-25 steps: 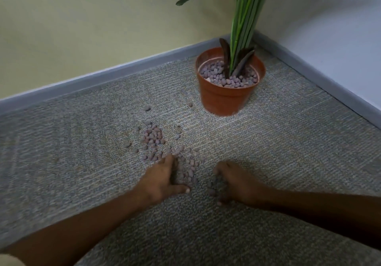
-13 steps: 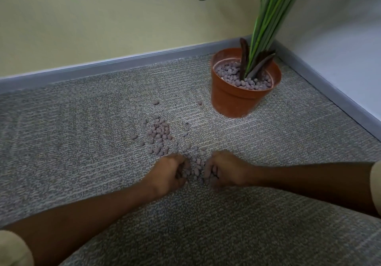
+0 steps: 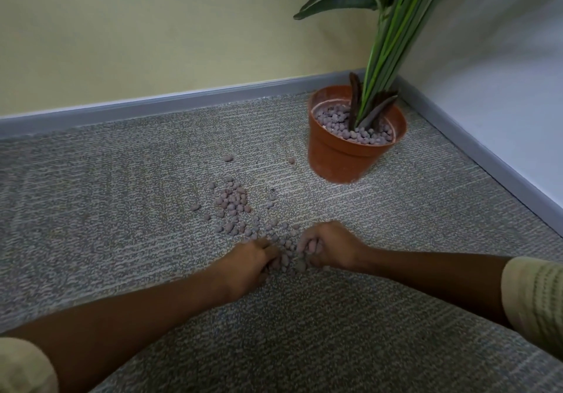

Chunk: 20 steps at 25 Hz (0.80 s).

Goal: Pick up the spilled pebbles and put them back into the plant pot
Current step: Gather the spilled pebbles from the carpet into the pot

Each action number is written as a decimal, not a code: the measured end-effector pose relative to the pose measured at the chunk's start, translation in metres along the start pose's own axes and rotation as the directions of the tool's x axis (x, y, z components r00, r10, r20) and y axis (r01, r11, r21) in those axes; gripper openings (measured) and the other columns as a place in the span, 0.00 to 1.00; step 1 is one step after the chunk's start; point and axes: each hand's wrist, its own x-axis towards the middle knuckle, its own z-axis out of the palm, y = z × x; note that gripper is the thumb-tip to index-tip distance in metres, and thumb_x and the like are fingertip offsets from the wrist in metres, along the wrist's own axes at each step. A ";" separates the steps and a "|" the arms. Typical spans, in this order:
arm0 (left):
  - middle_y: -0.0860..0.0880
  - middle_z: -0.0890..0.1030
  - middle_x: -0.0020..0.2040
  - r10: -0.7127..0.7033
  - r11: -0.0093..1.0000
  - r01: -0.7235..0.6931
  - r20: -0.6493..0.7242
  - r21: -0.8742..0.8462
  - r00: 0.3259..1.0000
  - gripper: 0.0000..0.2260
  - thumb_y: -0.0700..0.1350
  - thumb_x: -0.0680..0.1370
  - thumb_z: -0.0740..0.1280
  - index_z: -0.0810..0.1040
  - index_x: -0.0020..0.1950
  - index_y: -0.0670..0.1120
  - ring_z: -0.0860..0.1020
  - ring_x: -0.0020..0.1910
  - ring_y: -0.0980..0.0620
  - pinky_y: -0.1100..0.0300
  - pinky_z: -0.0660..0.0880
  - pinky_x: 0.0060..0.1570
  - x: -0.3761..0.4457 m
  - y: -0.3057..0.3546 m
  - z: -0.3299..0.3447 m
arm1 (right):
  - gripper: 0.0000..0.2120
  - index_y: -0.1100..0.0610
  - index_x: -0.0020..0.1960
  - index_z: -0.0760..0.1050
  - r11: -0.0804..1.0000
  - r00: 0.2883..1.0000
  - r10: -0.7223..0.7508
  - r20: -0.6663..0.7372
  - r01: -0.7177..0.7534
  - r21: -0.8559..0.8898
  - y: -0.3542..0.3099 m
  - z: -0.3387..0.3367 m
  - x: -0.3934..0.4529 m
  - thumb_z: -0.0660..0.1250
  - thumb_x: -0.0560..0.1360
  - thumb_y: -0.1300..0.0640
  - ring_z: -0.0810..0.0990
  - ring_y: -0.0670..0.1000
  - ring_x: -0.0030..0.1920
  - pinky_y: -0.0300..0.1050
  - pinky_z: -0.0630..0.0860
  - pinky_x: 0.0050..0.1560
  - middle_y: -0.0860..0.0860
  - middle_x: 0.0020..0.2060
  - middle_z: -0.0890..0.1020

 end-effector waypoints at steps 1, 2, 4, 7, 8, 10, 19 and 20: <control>0.44 0.74 0.60 -0.013 1.000 0.012 -0.010 -0.008 1.000 0.15 0.41 0.75 0.61 0.72 0.62 0.44 0.75 0.57 0.44 0.57 0.70 0.54 0.000 0.000 0.000 | 0.09 0.57 0.45 0.83 1.000 1.000 -0.016 -0.008 0.016 0.002 -0.002 0.001 0.001 0.71 0.66 0.66 0.78 0.45 0.31 0.30 0.73 0.33 0.44 0.30 0.77; 0.43 0.74 0.59 -0.034 0.999 0.034 -0.020 -0.015 0.999 0.15 0.41 0.76 0.61 0.72 0.62 0.44 0.75 0.57 0.44 0.57 0.70 0.54 0.001 0.001 0.001 | 0.09 0.57 0.45 0.83 1.000 1.000 -0.030 -0.005 0.030 -0.002 -0.006 0.003 0.002 0.71 0.67 0.66 0.77 0.46 0.32 0.25 0.70 0.33 0.43 0.30 0.76; 0.42 0.75 0.59 -0.077 0.996 0.075 -0.039 -0.038 0.996 0.15 0.41 0.75 0.61 0.72 0.62 0.43 0.76 0.57 0.43 0.56 0.71 0.53 0.004 0.002 0.002 | 0.08 0.58 0.44 0.84 0.998 0.999 -0.049 0.006 0.049 -0.027 -0.011 0.007 0.003 0.73 0.66 0.65 0.76 0.45 0.33 0.20 0.66 0.34 0.43 0.31 0.76; 0.43 0.77 0.55 -0.102 0.989 0.094 -0.071 -0.110 0.992 0.13 0.40 0.73 0.63 0.75 0.57 0.45 0.77 0.54 0.44 0.56 0.73 0.52 0.008 -0.001 0.006 | 0.07 0.59 0.42 0.83 1.000 0.999 -0.019 0.027 0.019 -0.013 -0.011 0.004 0.006 0.74 0.65 0.66 0.76 0.39 0.29 0.27 0.70 0.35 0.45 0.32 0.79; 0.44 0.78 0.53 -0.111 0.985 0.098 -0.087 -0.141 0.990 0.12 0.39 0.71 0.64 0.76 0.54 0.45 0.77 0.53 0.45 0.57 0.74 0.52 0.007 -0.003 0.007 | 0.06 0.60 0.42 0.83 1.000 0.999 -0.010 0.032 0.009 0.009 -0.012 -0.003 0.008 0.73 0.66 0.67 0.77 0.36 0.28 0.27 0.72 0.34 0.46 0.32 0.81; 0.46 0.79 0.51 -0.138 0.972 0.112 -0.114 -0.208 0.984 0.11 0.38 0.70 0.64 0.78 0.50 0.45 0.78 0.50 0.48 0.59 0.73 0.50 0.006 -0.006 0.009 | 0.04 0.62 0.42 0.83 0.996 1.000 0.001 0.006 -0.001 0.091 -0.019 -0.025 0.012 0.71 0.69 0.67 0.78 0.34 0.28 0.28 0.75 0.32 0.52 0.37 0.85; 0.55 0.76 0.32 -0.317 0.850 0.240 -0.092 -0.469 0.944 0.11 0.35 0.69 0.69 0.78 0.37 0.52 0.74 0.28 0.62 0.66 0.72 0.34 0.004 -0.020 0.011 | 0.09 0.61 0.48 0.82 0.992 0.799 -0.120 -0.590 0.114 -0.048 -0.033 -0.173 0.049 0.73 0.68 0.65 0.80 0.47 0.42 0.29 0.76 0.44 0.53 0.43 0.84; 0.54 0.77 0.32 -0.335 0.833 0.251 -0.088 -0.492 0.938 0.11 0.35 0.69 0.69 0.78 0.37 0.52 0.75 0.27 0.63 0.64 0.74 0.35 0.003 -0.021 0.010 | 0.09 0.61 0.48 0.82 0.996 0.791 -0.090 -0.605 0.056 -0.075 -0.024 -0.175 0.055 0.73 0.68 0.64 0.80 0.47 0.43 0.33 0.77 0.47 0.54 0.44 0.84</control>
